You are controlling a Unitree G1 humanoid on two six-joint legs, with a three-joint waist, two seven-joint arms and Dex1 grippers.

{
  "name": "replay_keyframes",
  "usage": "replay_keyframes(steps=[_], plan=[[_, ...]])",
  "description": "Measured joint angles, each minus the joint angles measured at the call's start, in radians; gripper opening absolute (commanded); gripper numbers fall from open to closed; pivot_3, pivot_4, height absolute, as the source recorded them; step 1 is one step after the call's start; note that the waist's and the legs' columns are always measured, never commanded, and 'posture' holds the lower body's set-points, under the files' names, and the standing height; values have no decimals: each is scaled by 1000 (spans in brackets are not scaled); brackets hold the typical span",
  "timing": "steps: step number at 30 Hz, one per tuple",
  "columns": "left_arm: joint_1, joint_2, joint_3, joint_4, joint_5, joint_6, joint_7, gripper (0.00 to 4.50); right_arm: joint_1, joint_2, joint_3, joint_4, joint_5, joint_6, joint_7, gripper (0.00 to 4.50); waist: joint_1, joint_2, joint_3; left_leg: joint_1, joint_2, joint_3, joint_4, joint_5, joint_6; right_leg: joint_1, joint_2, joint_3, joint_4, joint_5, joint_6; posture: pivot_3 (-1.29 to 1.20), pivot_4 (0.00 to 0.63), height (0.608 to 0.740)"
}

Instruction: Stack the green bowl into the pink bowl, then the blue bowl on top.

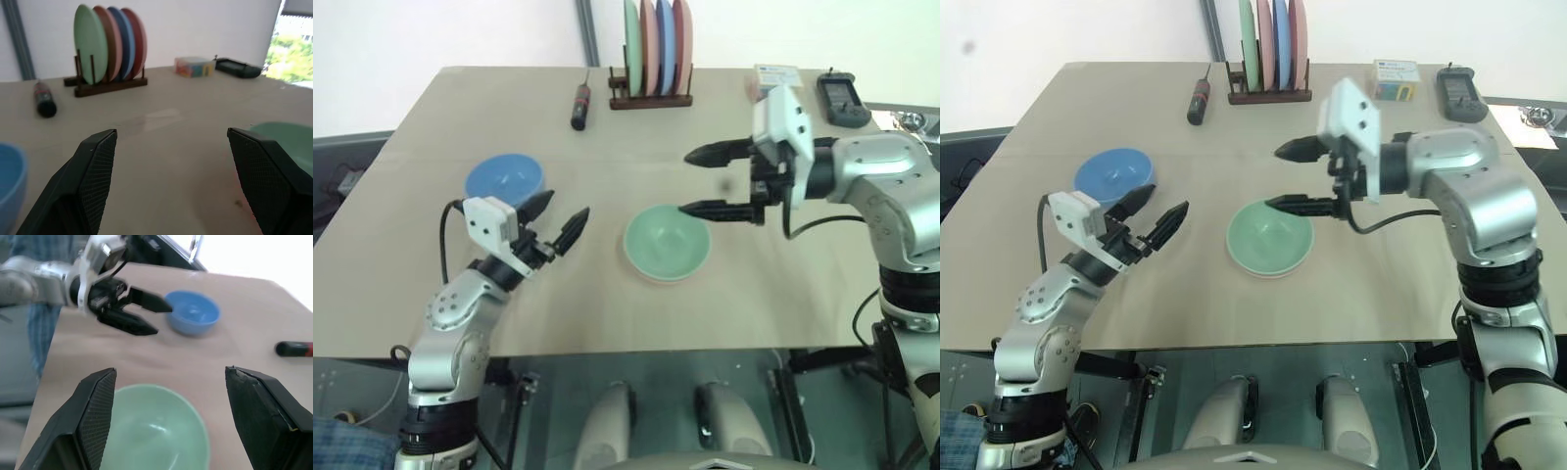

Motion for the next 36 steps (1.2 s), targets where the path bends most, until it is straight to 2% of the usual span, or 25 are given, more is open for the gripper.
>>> replay_keyframes(steps=[4, 10, 17, 24, 27, 31, 32, 33, 36], plan=[[-81, 118, -4, 100, 58, 54, -42, 3849, 6, -22, -74, -22, 77, 39, -57, 3688, -6, 0, 0, 0, 0, 1, 0, 0, 0, -1, 0, 0, 0, 0, 0, 0, 150, 740], [-211, 199, -38, 331, 147, 31, -121, 3849, 21, -47, -89, -50, 122, 47, -116, 3688, -7, 0, 0, 0, 0, 1, -1, 0, 0, -1, 0, 0, 0, 0, 0, 0, 150, 740], [-328, 247, -66, 529, 239, 17, -161, 3849, 48, -101, -76, -57, 128, 43, -153, 3688, -6, 0, 0, -1, 0, 1, -2, 0, 0, -2, -1, 1, -1, 0, 0, 0, 150, 740], [-374, 251, -175, 684, 341, 11, -232, 3849, 48, -114, -56, -53, 128, 24, -165, 3688, -7, 0, 1, -1, 0, 1, -2, 0, 0, -2, -1, 1, 0, 0, 0, 0, 150, 740], [-415, 251, -192, 712, 354, 1, -253, 3057, 48, -115, -46, -49, 129, 22, -171, 3721, -6, 0, 1, -2, 0, 1, -2, 0, 0, -2, -1, 1, 0, 0, 0, 0, 150, 740], [-456, 251, -192, 737, 364, -14, -258, 1291, 48, -119, -45, -41, 129, 14, -172, 3721, -5, 0, 1, -2, 0, 1, -2, 0, 0, -2, -1, 1, -1, 0, 1, 0, 150, 740], [-458, 250, -193, 742, 369, -17, -266, 996, 48, -122, -45, -41, 129, 10, -172, 3721, -5, 0, 1, -2, 0, 1, -2, 0, 0, -2, -1, 1, -1, 0, 1, 0, 150, 740], [-458, 250, -195, 743, 371, -18, -267, 258, 48, -123, -45, -41, 129, 7, -172, 3721, -6, 0, 1, -2, 0, 1, -2, 0, 0, -3, -1, 1, -1, 0, 1, 0, 150, 740], [-477, 249, -194, 745, 377, -32, -270, 18, 48, -125, -45, -36, 129, 1, -173, 3721, -6, 0, 1, -1, 0, 1, -2, 0, 0, -2, -1, 1, 0, 0, 1, 0, 150, 740]])
